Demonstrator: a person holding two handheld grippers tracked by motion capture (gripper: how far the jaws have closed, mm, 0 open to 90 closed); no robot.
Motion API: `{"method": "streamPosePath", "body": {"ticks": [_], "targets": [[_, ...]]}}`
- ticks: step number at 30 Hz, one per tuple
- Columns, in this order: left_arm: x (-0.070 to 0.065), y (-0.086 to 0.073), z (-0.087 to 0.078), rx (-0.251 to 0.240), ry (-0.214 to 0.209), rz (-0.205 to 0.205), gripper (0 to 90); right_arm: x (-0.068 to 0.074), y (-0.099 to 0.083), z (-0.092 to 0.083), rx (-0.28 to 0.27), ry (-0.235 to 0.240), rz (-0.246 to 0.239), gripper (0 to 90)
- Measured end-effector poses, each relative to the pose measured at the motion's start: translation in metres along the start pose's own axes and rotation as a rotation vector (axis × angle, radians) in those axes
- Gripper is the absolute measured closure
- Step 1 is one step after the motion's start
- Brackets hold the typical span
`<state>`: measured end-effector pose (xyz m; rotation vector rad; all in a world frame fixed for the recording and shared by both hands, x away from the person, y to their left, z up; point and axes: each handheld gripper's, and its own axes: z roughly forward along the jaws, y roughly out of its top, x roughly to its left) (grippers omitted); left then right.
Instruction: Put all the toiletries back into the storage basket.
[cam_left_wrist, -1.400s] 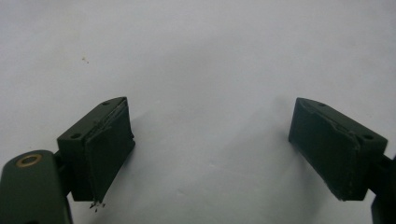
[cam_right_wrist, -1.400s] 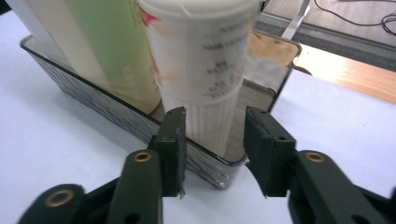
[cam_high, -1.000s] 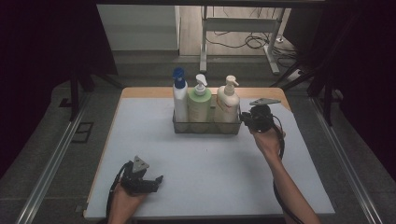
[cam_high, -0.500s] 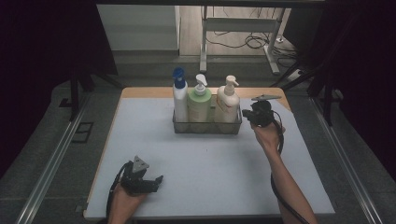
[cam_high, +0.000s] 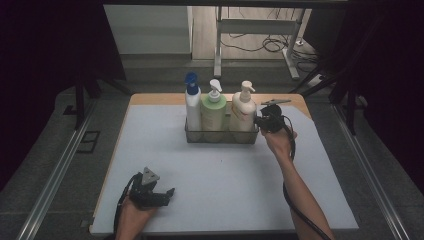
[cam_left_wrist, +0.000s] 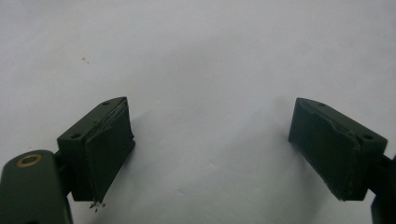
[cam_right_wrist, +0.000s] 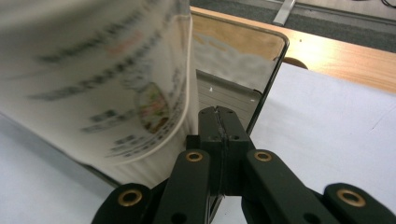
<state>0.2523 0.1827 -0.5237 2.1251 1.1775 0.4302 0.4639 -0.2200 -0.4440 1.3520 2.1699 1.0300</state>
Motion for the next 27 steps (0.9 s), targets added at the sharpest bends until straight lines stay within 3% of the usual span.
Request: {"method": "streamPosePath", "body": {"ticks": [3,7,17,27], "targets": [[0.0,0.0,0.0,0.0,0.0,0.0,13.2,-0.002,-0.002,0.003,0.003,0.015,0.027,89.8],[0.0,0.0,0.0,0.0,0.001,0.0,13.3,0.0,-0.003,0.006,0.012,0.014,0.027,89.7],[0.0,0.0,0.0,0.0,0.0,0.0,13.2,0.007,-0.004,0.011,0.026,0.02,0.006,89.7],[0.0,0.0,0.0,0.0,0.0,0.0,13.3,0.021,-0.004,0.016,0.035,0.055,-0.027,89.7]]}}
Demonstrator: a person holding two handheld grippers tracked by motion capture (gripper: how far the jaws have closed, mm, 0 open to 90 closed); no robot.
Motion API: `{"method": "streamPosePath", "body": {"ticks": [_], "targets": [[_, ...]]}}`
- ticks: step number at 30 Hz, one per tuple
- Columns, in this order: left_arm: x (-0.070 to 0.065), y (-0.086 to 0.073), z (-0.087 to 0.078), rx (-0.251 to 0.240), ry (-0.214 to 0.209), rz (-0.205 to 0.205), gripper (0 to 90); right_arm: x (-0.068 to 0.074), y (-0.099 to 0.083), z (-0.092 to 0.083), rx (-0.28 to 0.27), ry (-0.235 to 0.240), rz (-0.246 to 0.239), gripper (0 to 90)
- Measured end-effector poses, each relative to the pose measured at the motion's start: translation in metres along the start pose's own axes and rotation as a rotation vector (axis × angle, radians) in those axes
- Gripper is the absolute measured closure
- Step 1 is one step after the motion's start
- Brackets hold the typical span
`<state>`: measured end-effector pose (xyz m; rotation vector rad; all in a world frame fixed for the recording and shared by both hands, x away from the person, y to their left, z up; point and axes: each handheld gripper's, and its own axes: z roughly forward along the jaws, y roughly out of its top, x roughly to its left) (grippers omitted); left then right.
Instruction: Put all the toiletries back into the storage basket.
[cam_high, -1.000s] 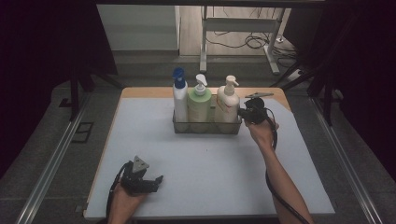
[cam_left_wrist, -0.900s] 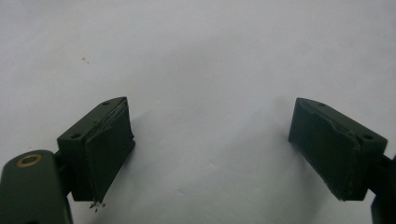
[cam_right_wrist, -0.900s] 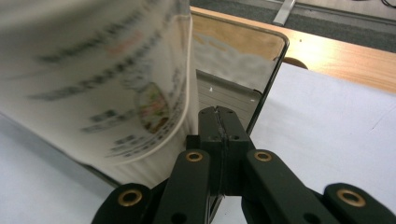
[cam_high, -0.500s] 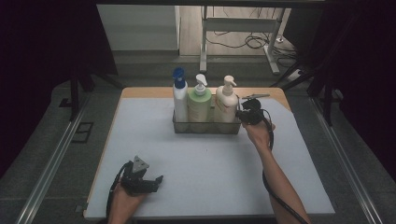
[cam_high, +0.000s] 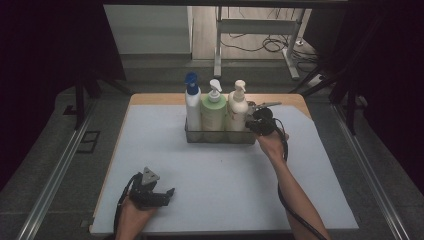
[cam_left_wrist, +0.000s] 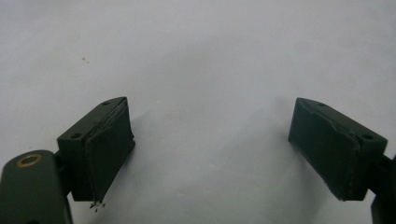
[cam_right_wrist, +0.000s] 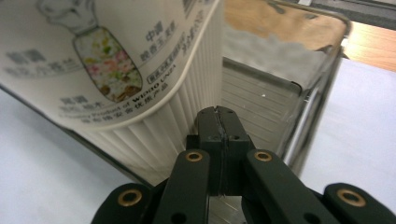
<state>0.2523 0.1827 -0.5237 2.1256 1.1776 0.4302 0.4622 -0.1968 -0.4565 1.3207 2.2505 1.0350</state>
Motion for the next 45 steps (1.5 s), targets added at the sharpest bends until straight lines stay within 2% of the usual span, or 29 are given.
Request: {"method": "streamPosePath", "body": {"ticks": [4,9,12,14,17,20,30,33,45], "targets": [[0.0,0.0,0.0,0.0,0.0,0.0,13.3,0.003,0.001,0.002,-0.001,0.001,-0.007,89.7],[0.0,0.0,0.0,0.0,0.0,0.0,13.3,0.002,0.005,0.003,-0.008,0.006,0.009,89.6],[0.0,0.0,0.0,0.0,0.0,0.0,13.2,0.001,0.007,0.005,-0.009,0.026,0.029,89.7],[0.0,0.0,0.0,0.0,0.0,0.0,13.3,0.003,0.007,0.007,0.001,0.039,0.026,89.7],[0.0,0.0,0.0,0.0,0.0,0.0,13.2,0.007,0.006,0.009,0.002,0.024,0.01,89.8],[0.0,0.0,0.0,0.0,0.0,0.0,13.2,0.007,0.005,0.009,0.001,0.029,0.024,89.8],[0.0,0.0,0.0,0.001,0.0,-0.001,13.2,0.011,0.002,0.007,-0.005,0.027,0.02,89.9],[0.0,0.0,0.0,0.001,0.0,-0.001,13.2,0.013,0.001,0.006,-0.005,0.013,0.017,90.0],[0.0,0.0,0.0,0.001,0.0,-0.001,13.2,0.012,-0.003,0.002,0.001,0.016,-0.002,87.8]]}}
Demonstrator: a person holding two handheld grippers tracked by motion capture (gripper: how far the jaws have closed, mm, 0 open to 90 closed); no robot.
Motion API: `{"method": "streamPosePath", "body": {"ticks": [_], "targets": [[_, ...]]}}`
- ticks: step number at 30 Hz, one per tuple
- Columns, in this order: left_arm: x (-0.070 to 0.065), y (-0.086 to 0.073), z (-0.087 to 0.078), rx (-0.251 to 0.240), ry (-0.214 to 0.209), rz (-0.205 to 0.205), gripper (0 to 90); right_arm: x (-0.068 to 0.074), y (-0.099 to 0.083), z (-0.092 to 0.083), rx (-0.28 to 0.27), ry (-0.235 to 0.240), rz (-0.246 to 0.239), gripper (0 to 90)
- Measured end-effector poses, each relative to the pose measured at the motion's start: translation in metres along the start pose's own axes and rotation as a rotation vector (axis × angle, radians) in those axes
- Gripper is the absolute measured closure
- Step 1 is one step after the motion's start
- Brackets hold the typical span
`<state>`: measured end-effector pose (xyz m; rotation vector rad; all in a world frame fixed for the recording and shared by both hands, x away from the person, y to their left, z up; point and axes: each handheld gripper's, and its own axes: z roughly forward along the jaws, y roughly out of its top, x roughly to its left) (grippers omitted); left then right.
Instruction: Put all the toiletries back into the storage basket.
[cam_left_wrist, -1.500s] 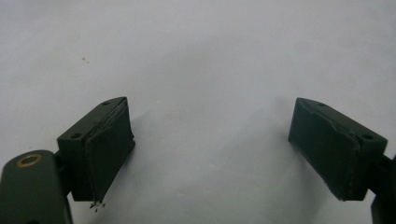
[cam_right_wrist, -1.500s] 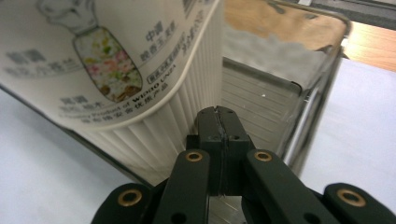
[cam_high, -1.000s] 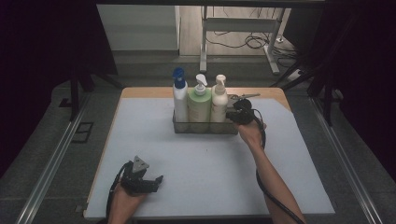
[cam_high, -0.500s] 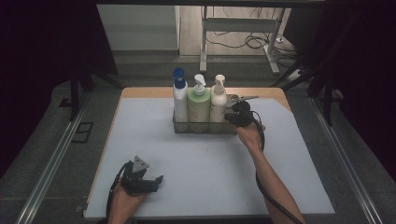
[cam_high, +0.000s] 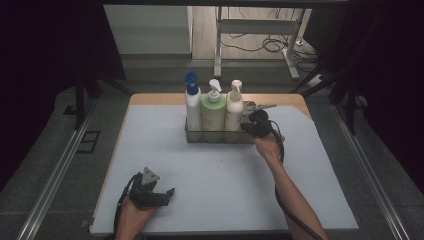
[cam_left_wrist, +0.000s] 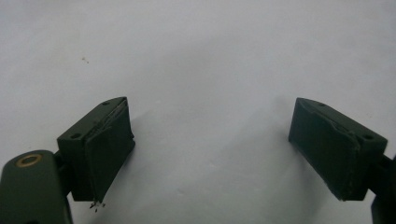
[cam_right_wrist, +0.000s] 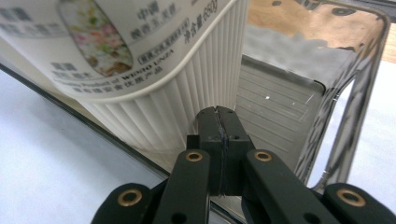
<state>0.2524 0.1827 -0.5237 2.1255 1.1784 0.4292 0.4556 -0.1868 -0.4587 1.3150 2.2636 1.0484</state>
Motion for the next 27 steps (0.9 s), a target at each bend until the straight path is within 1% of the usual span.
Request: {"method": "streamPosePath", "body": {"ticks": [3,7,10,12,13,15,21,27], "targets": [[0.0,0.0,0.0,0.0,0.0,0.0,13.3,0.0,0.0,-0.003,-0.01,-0.01,-0.009,83.5],[0.0,0.0,0.0,0.0,0.001,0.001,13.3,0.002,0.0,-0.008,-0.016,-0.028,-0.035,77.5],[0.0,0.0,0.0,0.0,0.0,0.001,13.3,0.001,-0.002,-0.014,-0.025,-0.032,-0.039,69.9],[0.0,0.0,0.0,0.0,0.0,0.0,13.3,0.0,-0.002,-0.018,-0.026,-0.033,-0.042,63.1],[0.0,0.0,0.0,0.0,0.0,0.001,13.3,0.0,-0.003,-0.019,-0.02,-0.027,-0.043,59.6],[0.0,0.0,0.0,0.0,0.0,0.0,13.3,-0.001,-0.003,-0.023,-0.022,-0.022,-0.047,55.3],[0.0,0.0,0.0,0.0,0.0,0.0,13.2,-0.002,-0.006,-0.036,-0.029,-0.015,-0.063,48.3],[0.0,0.0,0.0,0.0,0.0,0.0,13.2,0.001,-0.011,-0.048,-0.041,-0.002,-0.087,45.4]]}}
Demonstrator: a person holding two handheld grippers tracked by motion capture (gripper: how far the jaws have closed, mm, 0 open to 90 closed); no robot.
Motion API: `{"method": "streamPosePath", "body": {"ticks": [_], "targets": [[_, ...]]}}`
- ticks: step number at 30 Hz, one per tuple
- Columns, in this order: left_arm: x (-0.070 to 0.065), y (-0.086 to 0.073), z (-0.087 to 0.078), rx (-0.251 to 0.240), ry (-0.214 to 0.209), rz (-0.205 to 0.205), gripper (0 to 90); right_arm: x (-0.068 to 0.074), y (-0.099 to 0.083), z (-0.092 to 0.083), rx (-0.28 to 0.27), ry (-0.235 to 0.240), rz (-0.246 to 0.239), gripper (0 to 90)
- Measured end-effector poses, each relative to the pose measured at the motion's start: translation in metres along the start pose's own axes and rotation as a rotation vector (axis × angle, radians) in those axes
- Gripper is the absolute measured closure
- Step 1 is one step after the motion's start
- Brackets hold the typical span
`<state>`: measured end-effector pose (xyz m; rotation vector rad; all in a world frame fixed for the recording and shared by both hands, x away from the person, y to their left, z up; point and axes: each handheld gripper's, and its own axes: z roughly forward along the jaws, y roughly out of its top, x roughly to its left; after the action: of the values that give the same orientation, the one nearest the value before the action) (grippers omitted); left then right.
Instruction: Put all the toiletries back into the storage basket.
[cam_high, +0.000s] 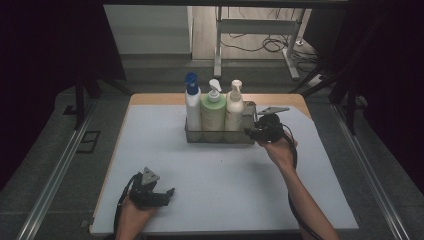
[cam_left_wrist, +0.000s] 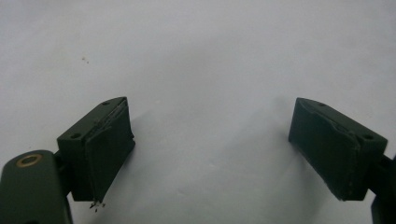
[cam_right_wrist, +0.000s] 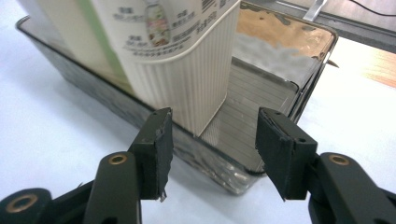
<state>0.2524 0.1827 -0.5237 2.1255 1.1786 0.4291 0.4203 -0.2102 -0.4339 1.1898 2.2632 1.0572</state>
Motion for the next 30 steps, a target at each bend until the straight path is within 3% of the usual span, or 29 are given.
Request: {"method": "streamPosePath", "body": {"ticks": [18,30], "targets": [[0.0,0.0,0.0,0.0,0.0,0.0,13.2,0.008,-0.023,-0.035,-0.014,0.024,-0.065,42.5],[0.0,0.0,0.0,0.0,0.0,0.0,13.1,0.012,-0.043,-0.056,-0.006,0.036,-0.07,39.5]]}}
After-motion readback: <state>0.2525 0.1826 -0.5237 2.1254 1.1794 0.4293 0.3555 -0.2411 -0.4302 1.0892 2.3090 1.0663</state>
